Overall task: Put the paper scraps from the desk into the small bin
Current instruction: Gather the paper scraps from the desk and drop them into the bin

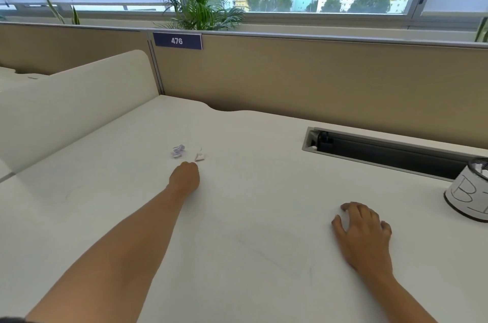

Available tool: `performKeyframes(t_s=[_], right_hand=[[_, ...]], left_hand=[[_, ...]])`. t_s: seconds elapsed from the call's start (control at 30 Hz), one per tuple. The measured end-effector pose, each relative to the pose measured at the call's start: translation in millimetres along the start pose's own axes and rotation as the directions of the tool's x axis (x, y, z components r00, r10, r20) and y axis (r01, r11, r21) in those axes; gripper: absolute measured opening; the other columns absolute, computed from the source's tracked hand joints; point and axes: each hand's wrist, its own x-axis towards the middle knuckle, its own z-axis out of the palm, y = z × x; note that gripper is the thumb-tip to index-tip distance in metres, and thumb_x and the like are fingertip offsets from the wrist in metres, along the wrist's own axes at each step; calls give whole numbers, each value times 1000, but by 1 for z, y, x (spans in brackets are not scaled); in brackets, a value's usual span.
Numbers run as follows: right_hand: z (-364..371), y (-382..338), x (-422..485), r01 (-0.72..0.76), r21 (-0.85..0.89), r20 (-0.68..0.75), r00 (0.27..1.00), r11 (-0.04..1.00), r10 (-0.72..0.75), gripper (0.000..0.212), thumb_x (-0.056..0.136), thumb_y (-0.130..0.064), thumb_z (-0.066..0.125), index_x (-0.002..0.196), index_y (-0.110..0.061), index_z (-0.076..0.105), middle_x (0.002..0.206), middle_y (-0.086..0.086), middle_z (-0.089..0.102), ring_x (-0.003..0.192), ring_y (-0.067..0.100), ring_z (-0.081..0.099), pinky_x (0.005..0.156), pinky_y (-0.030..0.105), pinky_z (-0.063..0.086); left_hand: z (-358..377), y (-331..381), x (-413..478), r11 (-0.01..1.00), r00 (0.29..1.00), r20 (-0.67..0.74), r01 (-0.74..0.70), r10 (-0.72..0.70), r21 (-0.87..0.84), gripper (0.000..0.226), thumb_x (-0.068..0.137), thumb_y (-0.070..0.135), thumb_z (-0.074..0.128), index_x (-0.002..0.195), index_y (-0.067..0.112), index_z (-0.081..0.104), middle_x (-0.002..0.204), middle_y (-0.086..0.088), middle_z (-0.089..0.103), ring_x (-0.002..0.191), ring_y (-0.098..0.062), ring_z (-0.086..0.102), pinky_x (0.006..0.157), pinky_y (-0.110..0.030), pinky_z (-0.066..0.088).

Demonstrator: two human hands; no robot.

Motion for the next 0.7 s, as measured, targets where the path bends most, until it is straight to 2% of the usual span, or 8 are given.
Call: performKeyframes(t_s=[0.13,0.27,0.37,0.47,0.57,0.7], right_hand=[[-1,-1,1,0,15,5,1000,1000,0,25,86,-22,57,108,-12,59,114,7,61,113,29,53,98,53,34],[-3,-2,0,6,9,18,1000,1000,-6,25,87,-24,55,109,-13,59,115,5,60,114,27,52,100,52,33],[-5,-4,0,10,16,25,1000,1000,-10,27,88,-25,53,111,-13,58,118,5,59,116,26,50,101,51,31],[-7,-6,-1,12,-3,-4,1000,1000,-12,34,87,-33,41,108,-13,60,114,6,62,112,27,54,98,52,35],[-6,-7,-4,27,-7,-29,999,1000,-27,56,77,-41,21,103,-12,62,107,6,64,105,28,59,93,53,40],[-8,-10,-5,9,-31,-20,1000,999,-9,48,77,-38,26,96,-13,63,99,5,67,97,28,63,88,52,46]], left_hand=[[-4,4,-9,995,999,-43,-19,23,96,28,90,-3,36,111,-3,54,118,-22,58,109,-35,57,92,-37,46],[-6,7,-16,989,992,-76,-91,101,120,22,87,-2,46,103,-1,61,112,-20,64,104,-35,60,88,-39,47],[-9,20,-26,983,984,-73,-153,161,105,15,83,-1,54,90,6,65,115,-19,66,102,-33,63,84,-35,49],[-13,49,-34,970,968,-61,-241,243,44,17,79,-1,60,93,1,70,113,-20,66,103,-33,63,89,-35,52],[-17,96,-47,934,933,-35,-358,358,14,17,80,3,63,94,2,71,104,-17,71,96,-32,67,85,-34,54],[-23,176,-64,837,838,-36,-545,544,-37,18,82,8,65,98,3,71,106,-16,72,96,-31,66,86,-33,52]])
